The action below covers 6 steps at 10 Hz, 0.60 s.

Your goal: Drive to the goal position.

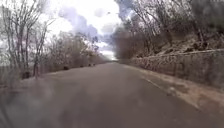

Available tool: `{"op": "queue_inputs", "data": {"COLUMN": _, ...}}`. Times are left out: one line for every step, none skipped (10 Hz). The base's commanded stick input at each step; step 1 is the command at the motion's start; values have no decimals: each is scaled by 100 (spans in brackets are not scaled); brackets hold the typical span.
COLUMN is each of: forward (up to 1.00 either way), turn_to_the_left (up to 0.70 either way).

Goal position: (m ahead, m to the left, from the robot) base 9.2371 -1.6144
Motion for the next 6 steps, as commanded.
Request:
{"op": "queue_inputs", "data": {"forward": 68, "turn_to_the_left": 0}}
{"op": "queue_inputs", "data": {"forward": 69, "turn_to_the_left": 0}}
{"op": "queue_inputs", "data": {"forward": 70, "turn_to_the_left": 0}}
{"op": "queue_inputs", "data": {"forward": 70, "turn_to_the_left": 0}}
{"op": "queue_inputs", "data": {"forward": 70, "turn_to_the_left": 0}}
{"op": "queue_inputs", "data": {"forward": 40, "turn_to_the_left": 0}}
